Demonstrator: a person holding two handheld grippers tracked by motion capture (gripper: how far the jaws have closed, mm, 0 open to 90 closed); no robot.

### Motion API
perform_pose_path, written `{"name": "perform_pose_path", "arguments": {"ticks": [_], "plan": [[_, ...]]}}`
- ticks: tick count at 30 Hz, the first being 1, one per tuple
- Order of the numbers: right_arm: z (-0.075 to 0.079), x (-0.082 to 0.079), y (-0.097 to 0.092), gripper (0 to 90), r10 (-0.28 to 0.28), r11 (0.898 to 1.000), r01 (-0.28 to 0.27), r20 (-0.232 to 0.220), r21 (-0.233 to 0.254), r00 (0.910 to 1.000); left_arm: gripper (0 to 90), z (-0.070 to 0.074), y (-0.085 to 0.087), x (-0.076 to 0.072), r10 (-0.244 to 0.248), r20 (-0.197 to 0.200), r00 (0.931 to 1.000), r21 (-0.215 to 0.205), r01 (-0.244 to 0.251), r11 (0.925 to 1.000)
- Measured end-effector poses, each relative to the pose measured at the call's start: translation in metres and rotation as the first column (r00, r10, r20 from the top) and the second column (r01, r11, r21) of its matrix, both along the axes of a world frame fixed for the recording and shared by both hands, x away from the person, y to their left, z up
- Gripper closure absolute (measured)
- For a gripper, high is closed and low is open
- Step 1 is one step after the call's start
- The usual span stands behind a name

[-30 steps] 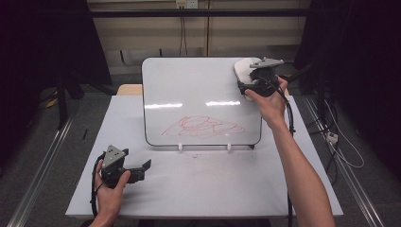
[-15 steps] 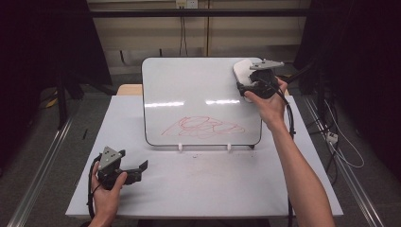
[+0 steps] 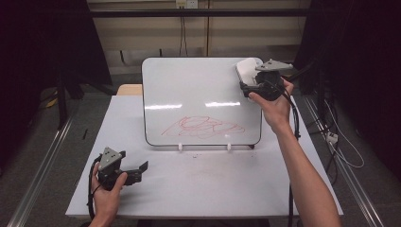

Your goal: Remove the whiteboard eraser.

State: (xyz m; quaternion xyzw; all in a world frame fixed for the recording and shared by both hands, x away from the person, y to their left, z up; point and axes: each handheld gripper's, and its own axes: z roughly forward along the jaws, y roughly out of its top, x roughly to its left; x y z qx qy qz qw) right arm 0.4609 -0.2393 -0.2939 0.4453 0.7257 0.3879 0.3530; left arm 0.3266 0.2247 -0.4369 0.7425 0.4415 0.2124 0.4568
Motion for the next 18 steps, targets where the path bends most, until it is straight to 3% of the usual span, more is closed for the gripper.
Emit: {"name": "perform_pose_path", "arguments": {"ticks": [18], "plan": [[-0.013, -0.031, 0.006, 31.4, 0.043, 0.999, -0.042, 0.033, -0.012, 0.9985, 5.5, 0.001, -0.003, 0.001, -0.010, 0.002, 0.9999, 0.009, 0.010, 0.9999]]}}
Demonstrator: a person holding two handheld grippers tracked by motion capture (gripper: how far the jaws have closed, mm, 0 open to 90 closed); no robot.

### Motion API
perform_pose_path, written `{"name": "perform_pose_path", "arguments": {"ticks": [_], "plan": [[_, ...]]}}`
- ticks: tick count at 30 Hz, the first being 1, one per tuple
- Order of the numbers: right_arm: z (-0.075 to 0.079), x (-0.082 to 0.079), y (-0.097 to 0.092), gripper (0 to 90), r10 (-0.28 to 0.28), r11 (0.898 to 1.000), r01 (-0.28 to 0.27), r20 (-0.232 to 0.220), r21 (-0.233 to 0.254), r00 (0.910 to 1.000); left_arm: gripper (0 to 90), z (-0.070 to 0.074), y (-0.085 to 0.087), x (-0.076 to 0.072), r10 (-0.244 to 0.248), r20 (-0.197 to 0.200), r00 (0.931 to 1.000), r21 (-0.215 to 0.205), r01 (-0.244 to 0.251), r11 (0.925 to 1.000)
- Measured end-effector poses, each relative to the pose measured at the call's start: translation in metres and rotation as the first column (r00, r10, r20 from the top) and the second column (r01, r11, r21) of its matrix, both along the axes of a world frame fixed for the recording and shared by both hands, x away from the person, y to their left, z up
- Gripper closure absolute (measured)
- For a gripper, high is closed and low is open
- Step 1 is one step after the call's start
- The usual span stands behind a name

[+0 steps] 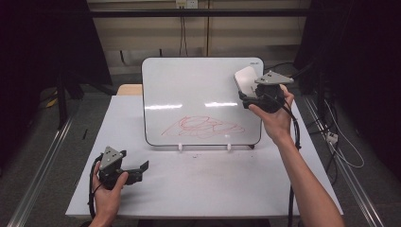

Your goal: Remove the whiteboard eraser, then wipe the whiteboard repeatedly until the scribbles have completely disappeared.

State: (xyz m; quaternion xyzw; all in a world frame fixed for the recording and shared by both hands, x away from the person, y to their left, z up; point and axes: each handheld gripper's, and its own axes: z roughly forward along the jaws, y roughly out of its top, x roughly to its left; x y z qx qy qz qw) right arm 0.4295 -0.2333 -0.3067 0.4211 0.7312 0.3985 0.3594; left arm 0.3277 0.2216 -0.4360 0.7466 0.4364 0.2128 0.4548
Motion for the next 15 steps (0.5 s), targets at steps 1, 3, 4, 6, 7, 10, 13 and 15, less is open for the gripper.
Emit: {"name": "perform_pose_path", "arguments": {"ticks": [1, 3, 4, 6, 7, 10, 13, 15], "plan": [[-0.001, -0.002, 0.000, 31.4, 0.004, 1.000, -0.004, 0.001, 0.002, 1.0000, 5.5, 0.000, 0.000, 0.000, -0.001, 0.001, 1.0000, 0.000, 0.001, 1.0000], [-0.002, -0.005, 0.000, 31.3, 0.011, 1.000, -0.011, 0.006, 0.004, 0.9999, 5.5, 0.000, -0.001, 0.000, -0.002, 0.003, 1.0000, 0.005, 0.002, 1.0000], [-0.002, -0.007, -0.001, 31.4, 0.013, 1.000, -0.013, 0.008, 0.007, 0.9999, 5.5, 0.000, 0.000, 0.000, -0.003, 0.003, 1.0000, 0.005, 0.003, 1.0000], [-0.002, -0.009, 0.000, 31.4, 0.017, 1.000, -0.017, 0.008, -0.001, 0.9998, 5.6, 0.000, 0.000, 0.000, 0.000, 0.002, 1.0000, 0.005, 0.000, 1.0000], [-0.002, -0.010, 0.000, 31.4, 0.020, 1.000, -0.020, 0.008, 0.000, 0.9998, 5.5, 0.000, 0.001, 0.000, 0.002, -0.003, 1.0000, 0.003, -0.002, 1.0000], [-0.003, -0.012, 0.001, 31.4, 0.026, 1.000, -0.025, 0.010, -0.001, 0.9996, 5.5, 0.001, 0.001, 0.000, 0.001, 0.001, 1.0000, 0.010, -0.001, 1.0000], [-0.006, -0.015, 0.003, 31.4, 0.031, 0.999, -0.031, 0.012, -0.009, 0.9995, 5.5, 0.000, 0.001, 0.000, 0.000, 0.003, 1.0000, 0.007, 0.000, 1.0000], [-0.008, -0.017, 0.005, 31.4, 0.037, 0.999, -0.037, 0.012, -0.008, 0.9992, 5.5, -0.001, 0.001, 0.000, -0.003, -0.001, 1.0000, 0.010, 0.003, 0.9999]]}}
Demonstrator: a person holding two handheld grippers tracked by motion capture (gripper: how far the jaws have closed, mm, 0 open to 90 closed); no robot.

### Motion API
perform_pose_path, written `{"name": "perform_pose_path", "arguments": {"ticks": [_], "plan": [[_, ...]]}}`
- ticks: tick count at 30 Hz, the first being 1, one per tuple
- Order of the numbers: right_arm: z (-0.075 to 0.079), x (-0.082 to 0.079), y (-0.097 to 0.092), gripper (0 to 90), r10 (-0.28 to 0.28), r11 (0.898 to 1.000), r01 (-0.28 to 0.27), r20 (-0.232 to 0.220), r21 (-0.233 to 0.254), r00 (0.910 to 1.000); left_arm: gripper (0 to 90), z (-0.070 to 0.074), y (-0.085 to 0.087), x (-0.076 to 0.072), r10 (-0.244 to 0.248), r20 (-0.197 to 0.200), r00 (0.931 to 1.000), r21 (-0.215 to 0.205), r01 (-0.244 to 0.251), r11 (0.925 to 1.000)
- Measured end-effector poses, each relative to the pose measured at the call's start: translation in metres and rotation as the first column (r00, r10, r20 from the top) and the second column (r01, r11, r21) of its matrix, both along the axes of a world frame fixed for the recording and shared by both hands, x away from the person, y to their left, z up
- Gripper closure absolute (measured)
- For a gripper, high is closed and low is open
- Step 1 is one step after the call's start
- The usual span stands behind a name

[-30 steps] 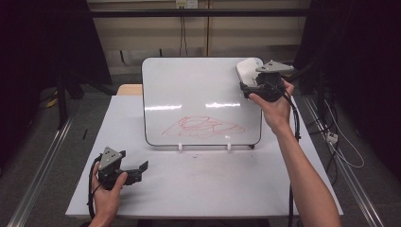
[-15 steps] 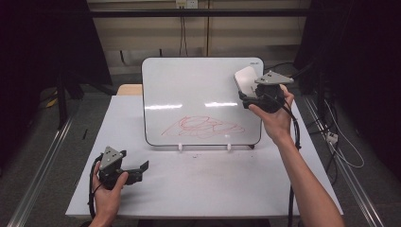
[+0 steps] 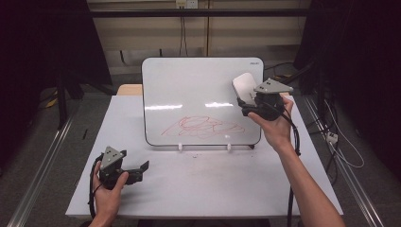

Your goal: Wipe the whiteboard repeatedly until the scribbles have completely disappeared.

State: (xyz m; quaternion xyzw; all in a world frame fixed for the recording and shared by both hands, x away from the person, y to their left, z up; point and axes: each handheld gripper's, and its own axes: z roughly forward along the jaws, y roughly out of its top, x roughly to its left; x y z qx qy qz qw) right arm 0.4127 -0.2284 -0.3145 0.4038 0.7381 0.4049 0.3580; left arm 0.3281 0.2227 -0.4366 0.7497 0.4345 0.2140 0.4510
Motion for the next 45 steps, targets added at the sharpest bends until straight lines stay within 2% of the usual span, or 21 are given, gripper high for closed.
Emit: {"name": "perform_pose_path", "arguments": {"ticks": [1, 8, 21, 31, 45], "plan": [[-0.001, -0.001, 0.001, 31.4, 0.003, 1.000, -0.003, 0.000, -0.001, 1.0000, 5.5, 0.000, 0.001, 0.000, 0.003, -0.002, 1.0000, -0.011, -0.003, 0.9999], [-0.009, -0.008, 0.008, 31.4, 0.026, 1.000, -0.026, -0.005, -0.008, 0.9997, 5.5, 0.001, 0.003, -0.001, 0.007, 0.003, 1.0000, -0.016, -0.007, 0.9999], [-0.019, -0.021, 0.014, 31.4, 0.051, 0.999, -0.051, 0.003, -0.010, 0.9987, 5.5, 0.001, 0.005, -0.003, 0.017, 0.001, 0.9998, -0.004, -0.017, 0.9998], [-0.038, -0.030, 0.020, 31.4, 0.065, 0.998, -0.065, -0.007, -0.004, 0.9978, 5.4, 0.002, 0.002, -0.003, 0.024, 0.010, 0.9997, -0.005, -0.024, 0.9997], [-0.053, -0.035, 0.037, 31.4, 0.089, 0.996, -0.089, -0.011, -0.012, 0.9960, 5.4, 0.002, 0.003, -0.003, 0.025, 0.007, 0.9997, -0.007, -0.025, 0.9997]]}}
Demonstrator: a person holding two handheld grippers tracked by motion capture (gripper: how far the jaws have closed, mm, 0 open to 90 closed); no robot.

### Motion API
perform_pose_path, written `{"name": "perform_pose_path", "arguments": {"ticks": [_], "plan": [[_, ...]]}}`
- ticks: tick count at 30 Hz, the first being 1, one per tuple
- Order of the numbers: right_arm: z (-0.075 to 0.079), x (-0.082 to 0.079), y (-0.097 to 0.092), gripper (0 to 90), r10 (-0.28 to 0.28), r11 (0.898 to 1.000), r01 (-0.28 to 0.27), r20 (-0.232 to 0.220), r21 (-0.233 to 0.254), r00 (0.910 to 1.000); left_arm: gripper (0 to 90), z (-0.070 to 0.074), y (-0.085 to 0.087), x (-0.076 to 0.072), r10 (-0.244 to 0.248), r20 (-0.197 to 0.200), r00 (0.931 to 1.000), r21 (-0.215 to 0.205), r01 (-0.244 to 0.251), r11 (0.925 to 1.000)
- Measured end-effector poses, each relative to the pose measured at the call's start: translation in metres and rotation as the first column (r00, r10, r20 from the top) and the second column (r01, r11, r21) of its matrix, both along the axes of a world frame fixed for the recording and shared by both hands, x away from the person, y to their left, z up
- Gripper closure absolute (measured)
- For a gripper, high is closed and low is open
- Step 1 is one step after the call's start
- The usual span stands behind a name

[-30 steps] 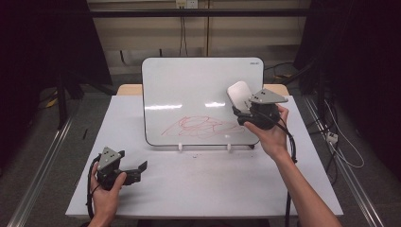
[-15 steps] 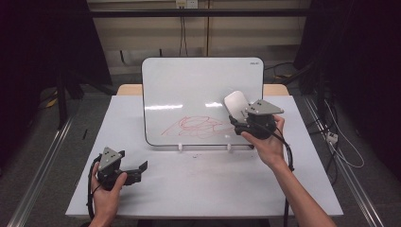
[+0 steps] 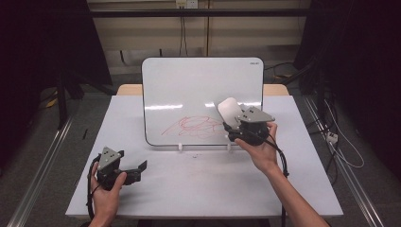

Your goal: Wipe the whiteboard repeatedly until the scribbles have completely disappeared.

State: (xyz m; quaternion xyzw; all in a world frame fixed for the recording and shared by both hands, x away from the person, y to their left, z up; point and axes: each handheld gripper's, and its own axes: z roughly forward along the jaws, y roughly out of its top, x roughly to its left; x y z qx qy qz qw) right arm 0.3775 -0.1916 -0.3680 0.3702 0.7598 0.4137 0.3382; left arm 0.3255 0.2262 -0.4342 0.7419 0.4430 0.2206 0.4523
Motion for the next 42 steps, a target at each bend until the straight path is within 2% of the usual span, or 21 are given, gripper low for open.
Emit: {"name": "perform_pose_path", "arguments": {"ticks": [3, 6, 23, 26, 37, 42], "plan": [[-0.003, 0.002, 0.004, 31.4, 0.010, 1.000, -0.010, -0.006, 0.000, 0.9999, 5.4, 0.000, -0.002, 0.000, -0.002, -0.001, 1.0000, -0.001, 0.002, 1.0000], [-0.007, 0.004, 0.009, 31.4, 0.019, 1.000, -0.019, -0.018, 0.021, 0.9996, 5.4, 0.000, -0.004, 0.001, -0.009, -0.002, 1.0000, 0.001, 0.009, 1.0000], [-0.023, 0.021, 0.045, 31.4, 0.036, 0.997, -0.039, -0.044, -0.062, 0.9984, 5.4, -0.001, -0.003, 0.002, -0.013, -0.008, 0.9999, -0.003, 0.013, 0.9999], [-0.026, 0.023, 0.051, 31.4, 0.028, 0.995, -0.031, -0.038, -0.094, 0.9989, 5.4, -0.001, -0.003, 0.002, -0.018, -0.008, 0.9998, -0.002, 0.018, 0.9998], [-0.035, 0.030, 0.061, 31.4, -0.012, 0.988, 0.005, -0.044, -0.152, 0.9990, 5.4, -0.001, -0.002, 0.002, -0.019, -0.007, 0.9998, -0.005, 0.019, 0.9998], [-0.037, 0.031, 0.066, 31.4, -0.030, 0.983, 0.024, -0.029, -0.183, 0.9991, 5.5, -0.001, -0.003, 0.003, -0.023, -0.010, 0.9997, -0.010, 0.022, 0.9997]]}}
